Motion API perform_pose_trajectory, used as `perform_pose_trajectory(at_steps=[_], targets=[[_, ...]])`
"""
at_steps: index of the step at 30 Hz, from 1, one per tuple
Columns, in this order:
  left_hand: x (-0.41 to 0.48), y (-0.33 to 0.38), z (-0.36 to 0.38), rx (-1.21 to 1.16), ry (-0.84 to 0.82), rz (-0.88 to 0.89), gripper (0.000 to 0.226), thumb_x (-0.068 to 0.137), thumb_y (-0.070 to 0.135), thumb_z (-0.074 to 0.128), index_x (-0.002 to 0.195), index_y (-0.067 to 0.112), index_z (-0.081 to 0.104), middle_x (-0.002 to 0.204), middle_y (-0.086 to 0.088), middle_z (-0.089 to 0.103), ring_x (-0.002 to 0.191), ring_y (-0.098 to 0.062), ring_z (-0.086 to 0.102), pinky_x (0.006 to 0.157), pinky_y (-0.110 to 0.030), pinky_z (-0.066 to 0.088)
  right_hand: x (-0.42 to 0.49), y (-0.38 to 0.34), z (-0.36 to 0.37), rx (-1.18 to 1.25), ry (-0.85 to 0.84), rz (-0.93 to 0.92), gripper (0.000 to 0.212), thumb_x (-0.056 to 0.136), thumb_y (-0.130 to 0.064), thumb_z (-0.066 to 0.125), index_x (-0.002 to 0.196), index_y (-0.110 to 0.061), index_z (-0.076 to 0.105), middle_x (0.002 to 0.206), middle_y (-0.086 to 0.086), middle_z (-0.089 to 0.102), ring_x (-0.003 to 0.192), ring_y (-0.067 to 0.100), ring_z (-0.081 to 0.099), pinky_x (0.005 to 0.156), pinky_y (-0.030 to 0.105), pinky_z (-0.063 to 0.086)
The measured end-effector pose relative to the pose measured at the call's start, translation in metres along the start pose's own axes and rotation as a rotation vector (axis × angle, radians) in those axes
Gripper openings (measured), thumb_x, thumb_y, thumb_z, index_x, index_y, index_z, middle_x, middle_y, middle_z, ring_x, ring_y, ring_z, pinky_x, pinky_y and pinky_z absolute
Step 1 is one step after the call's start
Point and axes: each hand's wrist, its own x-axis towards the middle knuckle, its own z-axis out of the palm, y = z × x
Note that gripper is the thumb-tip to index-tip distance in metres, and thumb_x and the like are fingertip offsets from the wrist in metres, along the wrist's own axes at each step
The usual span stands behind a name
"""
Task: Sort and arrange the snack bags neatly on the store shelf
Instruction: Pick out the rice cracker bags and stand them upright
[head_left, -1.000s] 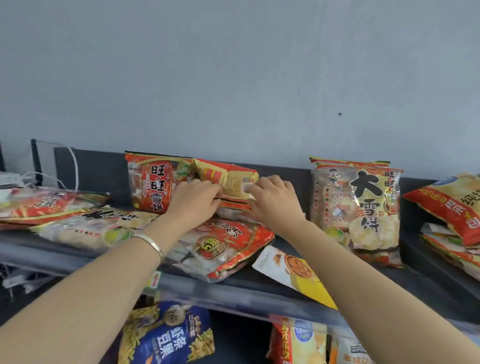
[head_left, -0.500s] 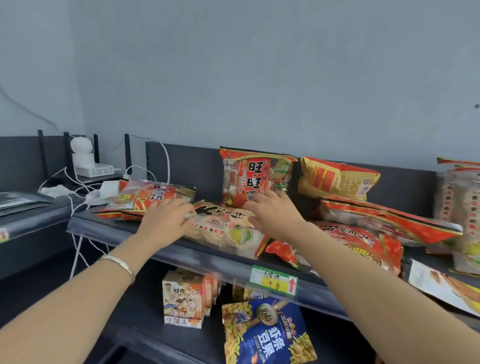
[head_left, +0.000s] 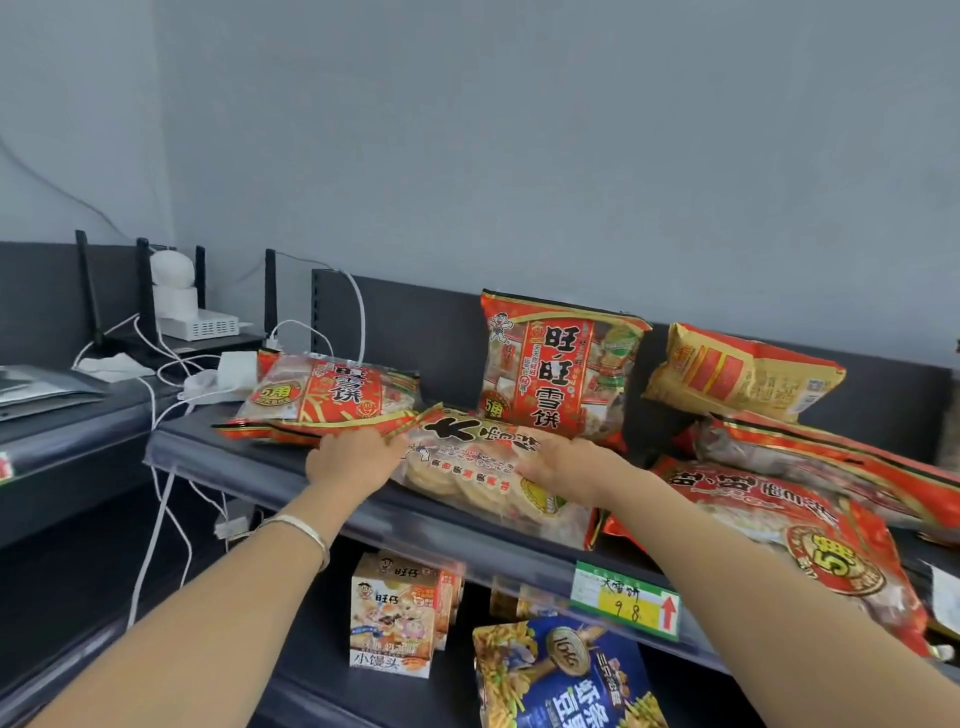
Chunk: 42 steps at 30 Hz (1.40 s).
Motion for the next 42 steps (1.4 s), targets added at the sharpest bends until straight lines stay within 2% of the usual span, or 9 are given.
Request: perform_pose_trajectory(at_steps=[4,8,10,13,20,23,28,37,42], targets=[[0.006,0.018,-0.008,-0.521,-0.183,-0.144,0.064,0.091,0.045,0.053,0.138,0.004,0.040,0.138,-0.016,0.047,0.124,-0.034,0.046,0.101,-0.042,0.041,0.003,0.004,-0.002,0.014,-0.077,0.006,0.073,0.094,-0.066,0.028,0.147,-0.016,0.034,0.146,0.010,0.044,0.130,0.029,0.046,0.105,0.040,0.040],[0.008,0.042,-0.013,-1.178,-0.260,-0.188,0.040,0.090,0.016,0.060,0.127,0.005,0.047,0.115,-0.017,0.062,0.084,-0.028,0.064,0.065,-0.040,0.055,0.012,0.018,-0.004,0.100,-0.085,0.040,0.070,0.094,-0.065,0.028,0.146,-0.018,0.034,0.146,0.009,0.045,0.129,0.029,0.047,0.107,0.040,0.040],[0.014,0.049,-0.012,-1.434,-0.211,-0.203,0.045,0.086,0.017,0.067,0.125,0.006,0.046,0.114,-0.017,0.063,0.084,-0.029,0.067,0.055,-0.037,0.055,0.013,0.023,-0.004,0.153,-0.063,0.062,0.070,0.095,-0.063,0.026,0.149,-0.019,0.029,0.149,0.009,0.041,0.133,0.030,0.044,0.110,0.041,0.036],[0.015,0.066,-0.005,-1.780,-0.141,-0.229,0.047,0.083,0.024,0.072,0.122,0.008,0.051,0.111,-0.014,0.066,0.094,-0.029,0.068,0.070,-0.040,0.059,0.013,0.027,-0.002,0.290,-0.011,0.076,0.073,0.096,-0.063,0.025,0.153,-0.018,0.019,0.153,0.010,0.036,0.137,0.031,0.039,0.114,0.039,0.031],[-0.007,0.107,0.030,-1.692,-0.192,-0.290,0.089,0.054,0.019,0.085,0.125,0.035,0.035,0.117,-0.011,0.060,0.098,-0.034,0.064,0.086,-0.054,0.052,0.007,0.025,0.002,0.341,-0.010,0.046,0.073,0.097,-0.060,0.028,0.152,-0.014,0.019,0.156,0.010,0.030,0.141,0.030,0.032,0.115,0.037,0.026],[-0.011,0.106,0.020,-1.705,-0.062,-0.208,0.068,0.066,0.010,0.080,0.117,0.027,0.038,0.112,-0.008,0.060,0.095,-0.028,0.065,0.082,-0.046,0.055,0.002,0.030,0.000,0.471,0.042,0.037,0.069,0.097,-0.057,0.035,0.153,-0.020,0.019,0.154,0.009,0.032,0.139,0.029,0.036,0.112,0.036,0.029],[-0.015,0.109,-0.020,-1.816,0.053,-0.035,0.044,0.079,0.015,0.073,0.115,0.023,0.049,0.106,-0.005,0.065,0.089,-0.022,0.067,0.072,-0.036,0.055,-0.005,0.037,-0.027,0.589,0.467,0.100,0.072,0.093,-0.057,0.043,0.151,-0.020,0.023,0.147,0.016,0.038,0.128,0.034,0.046,0.105,0.044,0.041],[-0.055,0.186,-0.033,-1.826,-0.191,0.199,0.043,0.084,0.030,0.067,0.124,0.018,0.055,0.107,-0.009,0.070,0.093,-0.028,0.069,0.086,-0.045,0.055,-0.082,0.085,-0.105,0.877,0.554,0.052,0.084,0.081,-0.052,0.067,0.148,-0.020,0.027,0.139,0.000,0.046,0.126,0.022,0.047,0.104,0.038,0.040],[-0.092,0.268,-0.021,-1.726,-0.332,0.352,0.047,0.085,0.037,0.064,0.122,0.009,0.056,0.106,-0.012,0.070,0.090,-0.027,0.070,0.073,-0.035,0.057,-0.146,0.158,-0.115,1.078,0.597,0.036,0.025,0.081,-0.027,0.075,0.098,-0.022,0.058,0.099,0.002,0.071,0.083,0.016,0.070,0.077,0.031,0.058]])
